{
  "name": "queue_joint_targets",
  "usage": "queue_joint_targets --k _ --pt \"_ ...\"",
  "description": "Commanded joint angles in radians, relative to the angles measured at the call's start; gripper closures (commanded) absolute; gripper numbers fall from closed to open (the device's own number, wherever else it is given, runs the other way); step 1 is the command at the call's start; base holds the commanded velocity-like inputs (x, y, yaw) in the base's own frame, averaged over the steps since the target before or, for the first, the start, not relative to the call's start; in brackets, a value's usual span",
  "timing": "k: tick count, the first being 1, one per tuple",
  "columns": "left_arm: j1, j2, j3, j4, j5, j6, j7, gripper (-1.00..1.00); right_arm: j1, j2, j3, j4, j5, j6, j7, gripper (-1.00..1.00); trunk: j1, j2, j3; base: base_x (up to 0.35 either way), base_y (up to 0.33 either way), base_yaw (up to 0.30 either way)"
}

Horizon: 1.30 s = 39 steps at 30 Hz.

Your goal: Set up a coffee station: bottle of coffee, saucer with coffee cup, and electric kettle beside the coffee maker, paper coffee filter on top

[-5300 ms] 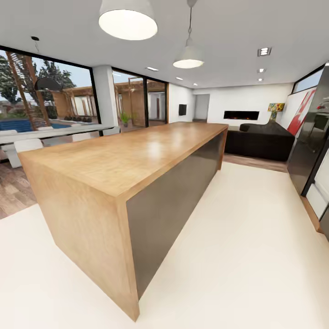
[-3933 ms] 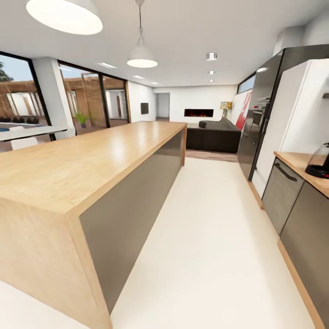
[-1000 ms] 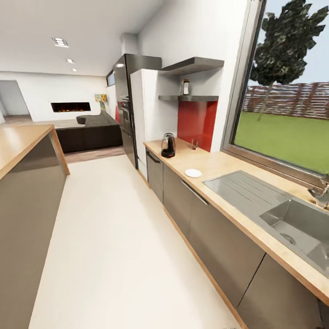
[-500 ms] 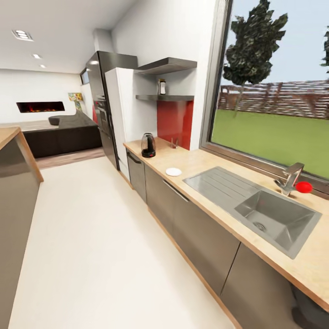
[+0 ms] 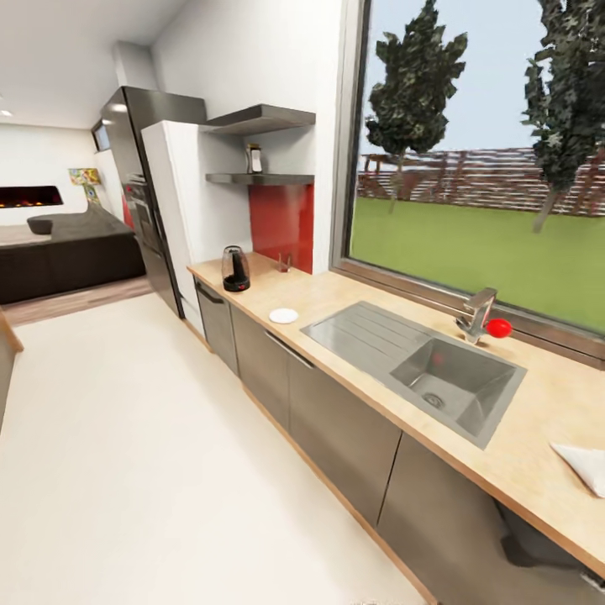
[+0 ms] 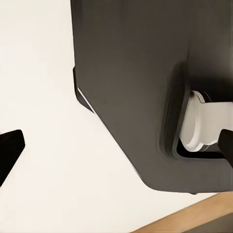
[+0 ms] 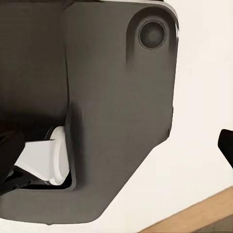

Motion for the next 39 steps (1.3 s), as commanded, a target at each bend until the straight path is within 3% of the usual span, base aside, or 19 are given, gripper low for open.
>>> queue_joint_targets --k 1,15,39 --pt "0.000 0.000 0.001 -0.001 0.001 0.000 0.000 -1.00 0.000 0.000 0.000 0.000 0.000 -0.002 0.002 -1.00 -0.004 0.006 0.001 0.000 0.000 -0.285" --pt "-0.001 -0.007 0.001 -0.001 0.001 0.000 0.000 -1.00 0.000 0.000 0.000 0.000 0.000 -0.002 0.002 -1.00 -0.057 0.104 0.038 0.000 0.000 -0.285" --pt "-0.001 -0.007 0.001 -0.001 0.001 0.000 0.000 -1.00 0.000 0.000 0.000 0.000 0.000 -0.002 0.002 -1.00 -0.057 0.104 0.026 0.000 0.000 -0.286"
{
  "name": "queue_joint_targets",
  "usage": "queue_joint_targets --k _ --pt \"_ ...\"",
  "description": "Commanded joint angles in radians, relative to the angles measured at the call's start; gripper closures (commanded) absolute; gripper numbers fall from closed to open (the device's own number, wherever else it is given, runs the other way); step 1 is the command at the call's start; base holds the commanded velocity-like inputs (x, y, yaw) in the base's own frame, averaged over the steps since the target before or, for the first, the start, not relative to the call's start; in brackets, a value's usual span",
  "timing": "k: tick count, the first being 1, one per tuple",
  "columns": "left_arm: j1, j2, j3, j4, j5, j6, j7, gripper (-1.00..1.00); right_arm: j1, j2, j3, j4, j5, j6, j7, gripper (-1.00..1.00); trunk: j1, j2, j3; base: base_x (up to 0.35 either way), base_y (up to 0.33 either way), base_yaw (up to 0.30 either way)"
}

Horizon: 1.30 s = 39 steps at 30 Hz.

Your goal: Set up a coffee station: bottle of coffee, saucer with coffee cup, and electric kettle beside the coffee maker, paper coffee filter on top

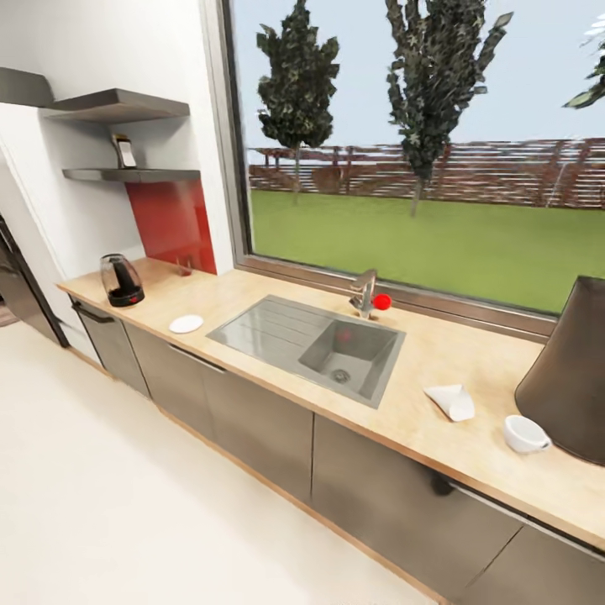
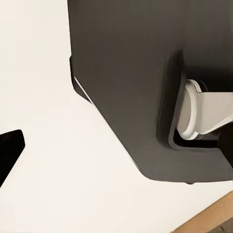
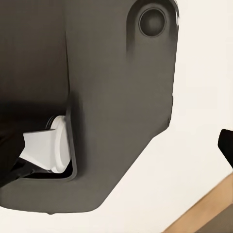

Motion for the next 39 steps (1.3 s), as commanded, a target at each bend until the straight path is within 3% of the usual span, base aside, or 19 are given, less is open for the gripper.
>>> queue_joint_targets --k 1,39 --pt "0.000 0.000 0.001 -0.001 0.001 0.000 0.000 -1.00 0.000 0.000 0.000 0.000 0.000 -0.002 0.002 -1.00 0.001 -0.002 -0.002 0.000 0.000 -0.292" --pt "0.000 0.000 0.001 -0.001 0.001 0.000 0.000 -1.00 0.000 0.000 0.000 0.000 0.000 -0.001 0.002 -1.00 0.001 -0.002 -0.002 0.000 0.000 -0.295"
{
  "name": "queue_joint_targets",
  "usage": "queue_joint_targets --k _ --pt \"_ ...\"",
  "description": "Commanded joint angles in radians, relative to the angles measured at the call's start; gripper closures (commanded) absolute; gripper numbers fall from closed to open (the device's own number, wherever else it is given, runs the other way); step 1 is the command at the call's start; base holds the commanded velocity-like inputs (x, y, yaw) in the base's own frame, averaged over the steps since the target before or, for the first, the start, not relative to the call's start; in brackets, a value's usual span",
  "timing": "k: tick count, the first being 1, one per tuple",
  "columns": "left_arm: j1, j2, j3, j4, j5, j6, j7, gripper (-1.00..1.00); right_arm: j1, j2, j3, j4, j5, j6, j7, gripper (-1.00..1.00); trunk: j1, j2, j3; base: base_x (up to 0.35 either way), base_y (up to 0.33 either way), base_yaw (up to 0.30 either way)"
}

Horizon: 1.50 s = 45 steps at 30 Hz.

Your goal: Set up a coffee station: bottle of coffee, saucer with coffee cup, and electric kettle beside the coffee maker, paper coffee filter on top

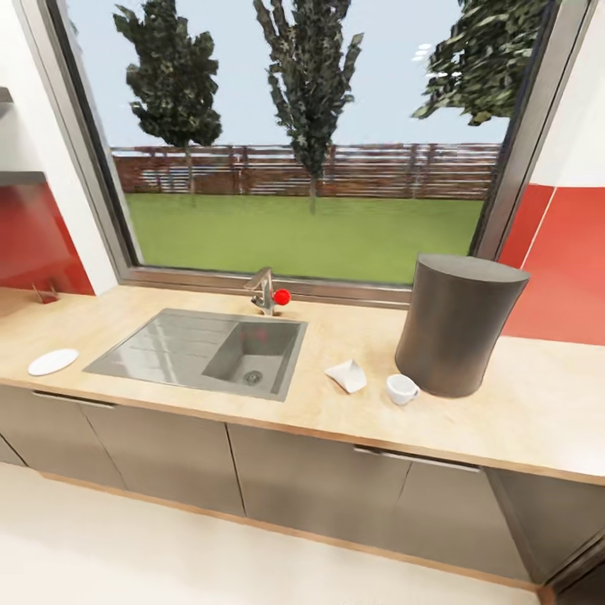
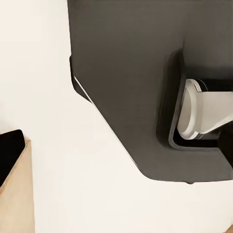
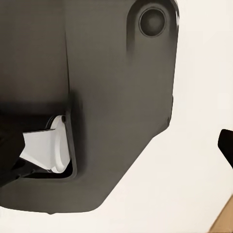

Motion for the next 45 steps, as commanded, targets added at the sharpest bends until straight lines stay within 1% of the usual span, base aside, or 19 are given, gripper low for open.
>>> queue_joint_targets --k 1,7,11,14,21,23,37,38,42,45 --pt "0.000 0.000 0.001 -0.001 0.001 0.000 0.000 -1.00 0.000 0.000 0.000 0.000 0.000 -0.002 0.002 -1.00 0.001 -0.002 -0.002 0.000 0.000 -0.299" --pt "0.000 0.001 0.001 -0.001 0.001 0.000 0.000 -1.00 0.000 0.002 0.001 0.000 0.000 -0.001 0.003 -1.00 0.001 -0.002 -0.002 0.000 0.000 -0.300" --pt "0.000 0.002 0.001 -0.001 0.001 0.000 0.000 -1.00 0.000 0.008 0.001 -0.001 0.000 -0.001 0.003 -1.00 0.001 -0.002 -0.003 0.000 0.000 -0.300" --pt "0.000 0.006 0.001 -0.001 0.001 0.000 0.001 -1.00 0.000 0.009 0.001 -0.010 0.000 -0.008 0.003 -1.00 0.001 -0.002 -0.003 0.000 0.000 -0.200" --pt "0.000 0.013 -0.001 -0.001 0.001 0.001 0.001 -1.00 0.000 0.009 0.001 -0.060 0.000 -0.016 0.003 -1.00 0.001 -0.002 -0.004 0.000 0.000 -0.030" --pt "0.000 0.011 -0.001 -0.001 0.001 0.000 0.001 -1.00 0.000 0.013 0.001 -0.070 0.000 -0.016 0.003 -1.00 0.001 -0.002 -0.004 0.000 0.000 -0.001" --pt "0.000 0.012 -0.002 -0.001 0.000 -0.001 0.001 -1.00 0.000 0.015 0.001 -0.092 0.000 -0.013 0.000 -1.00 0.001 -0.002 -0.004 0.000 0.000 0.000" --pt "-0.001 0.018 -0.008 -0.002 -0.012 -0.005 0.002 -1.00 0.000 0.014 0.001 -0.141 0.000 -0.012 0.000 -1.00 0.001 -0.002 -0.004 -0.046 0.000 0.000" --pt "-0.001 0.021 -0.007 -0.002 -0.007 -0.004 0.003 -1.00 0.000 0.014 0.001 -0.221 0.000 -0.011 0.000 -1.00 0.001 -0.002 -0.004 -0.180 0.029 0.000" --pt "-0.001 0.022 -0.006 -0.001 -0.005 -0.004 0.005 -1.00 0.000 0.015 0.001 -0.319 -0.001 -0.010 0.001 -1.00 0.001 -0.002 -0.004 -0.287 0.087 0.000"
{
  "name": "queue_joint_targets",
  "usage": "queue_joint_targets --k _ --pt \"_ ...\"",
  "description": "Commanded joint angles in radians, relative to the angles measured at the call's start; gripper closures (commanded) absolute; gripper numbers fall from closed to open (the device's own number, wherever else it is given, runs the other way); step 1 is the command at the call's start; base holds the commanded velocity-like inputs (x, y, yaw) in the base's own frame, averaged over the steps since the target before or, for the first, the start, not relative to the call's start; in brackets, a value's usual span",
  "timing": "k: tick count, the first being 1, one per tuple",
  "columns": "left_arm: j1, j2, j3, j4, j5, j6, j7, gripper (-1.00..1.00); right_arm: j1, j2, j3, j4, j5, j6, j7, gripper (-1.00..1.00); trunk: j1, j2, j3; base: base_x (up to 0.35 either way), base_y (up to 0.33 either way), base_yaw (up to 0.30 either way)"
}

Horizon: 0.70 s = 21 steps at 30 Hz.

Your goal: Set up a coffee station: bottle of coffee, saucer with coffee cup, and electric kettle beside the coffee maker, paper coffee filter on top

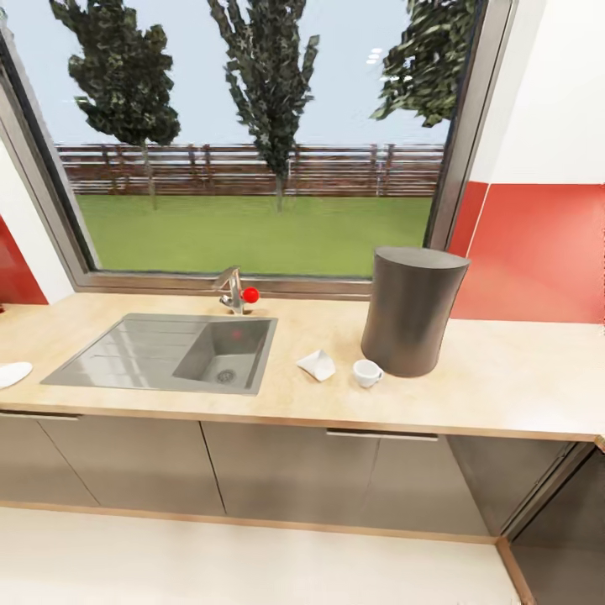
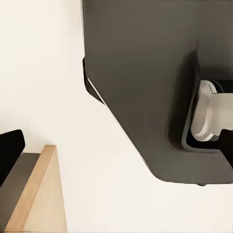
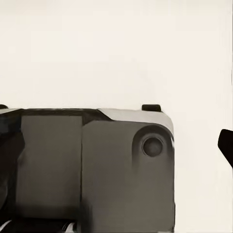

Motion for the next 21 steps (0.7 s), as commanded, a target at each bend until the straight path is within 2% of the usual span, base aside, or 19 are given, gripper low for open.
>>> queue_joint_targets --k 1,5,9,12,16,20,21 --pt "0.000 0.000 0.001 -0.001 0.001 -0.001 0.000 -1.00 0.000 0.001 0.001 -0.043 -0.001 -0.002 0.002 -1.00 0.000 -0.002 -0.002 -0.299 0.114 0.000" --pt "0.000 0.001 0.001 -0.001 0.001 -0.001 0.000 -1.00 0.000 0.016 0.003 -0.141 -0.001 -0.001 0.003 -1.00 0.000 -0.002 -0.002 -0.204 0.088 0.000" --pt "-0.001 0.004 0.002 -0.002 0.002 -0.001 -0.001 -1.00 0.000 0.076 0.009 -0.274 -0.001 0.002 0.002 -1.00 0.000 -0.002 -0.002 -0.055 0.025 0.000" --pt "-0.001 0.008 0.002 -0.002 0.002 -0.001 0.000 -1.00 -0.001 0.102 0.026 -0.355 0.000 0.005 0.002 -1.00 0.000 -0.002 -0.002 -0.017 0.007 0.000" --pt "-0.002 0.011 0.002 -0.002 0.003 -0.002 0.000 -1.00 -0.001 0.118 0.095 -0.508 0.000 0.029 0.000 -1.00 0.000 -0.002 -0.002 -0.005 0.002 0.000" --pt "-0.002 0.012 0.002 -0.001 0.002 -0.033 -0.001 -1.00 -0.002 0.118 0.189 -0.695 -0.001 0.116 -0.001 -1.00 0.000 -0.002 -0.002 -0.001 0.001 0.000" --pt "-0.002 0.012 0.002 -0.001 0.002 -0.040 -0.001 -1.00 -0.002 0.118 0.198 -0.723 -0.001 0.130 -0.001 -1.00 0.000 -0.002 -0.002 0.000 0.000 0.000"
